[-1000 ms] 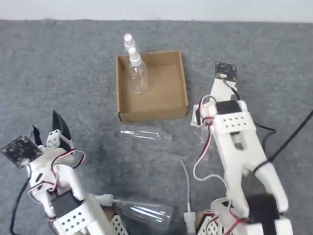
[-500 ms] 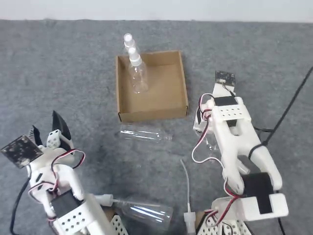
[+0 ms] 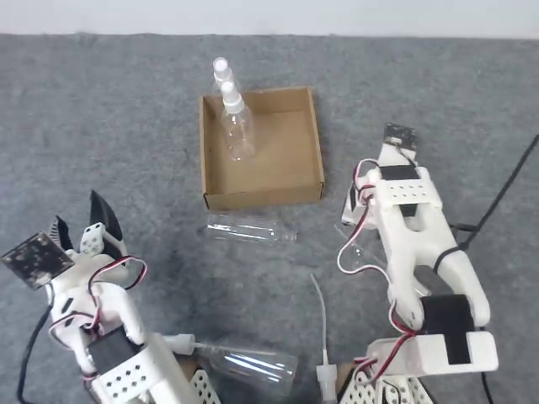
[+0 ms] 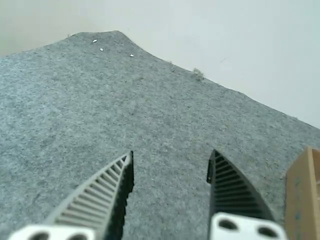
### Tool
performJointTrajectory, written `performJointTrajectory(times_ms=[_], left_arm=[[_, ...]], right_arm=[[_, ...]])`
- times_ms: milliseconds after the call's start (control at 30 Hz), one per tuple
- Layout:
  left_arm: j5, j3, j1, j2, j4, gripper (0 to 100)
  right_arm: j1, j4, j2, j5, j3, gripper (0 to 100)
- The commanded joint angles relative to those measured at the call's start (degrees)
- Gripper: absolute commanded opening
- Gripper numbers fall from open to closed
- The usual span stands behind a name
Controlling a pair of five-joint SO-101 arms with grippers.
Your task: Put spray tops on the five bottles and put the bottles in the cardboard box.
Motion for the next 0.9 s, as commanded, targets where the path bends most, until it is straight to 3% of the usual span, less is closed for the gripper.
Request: performJointTrajectory(times_ms=[0,167,433,700,867], left_arm=[[0.0,-1.6,0.4,-1.2,-1.6,23],[0.0,-1.6,0.4,-1.2,-1.6,23],[0.0,-1.6,0.4,-1.2,-1.6,23],[-1.8,-1.6,0.4,-1.2,-1.6,23],[-1.8,-1.6,0.4,-1.2,-1.6,23]], right_arm=[[3.2,-0.1,-1.2,0.5,-3.7,0.9],[3.8,0.2,-1.2,-1.4,-3.7,0.9],[3.8,-0.2,-1.2,-23.7,-3.7,1.0],[3.8,-0.2,-1.2,-30.5,-3.7,1.3],[3.3,0.2,-1.2,-31.5,-3.7,15.9]])
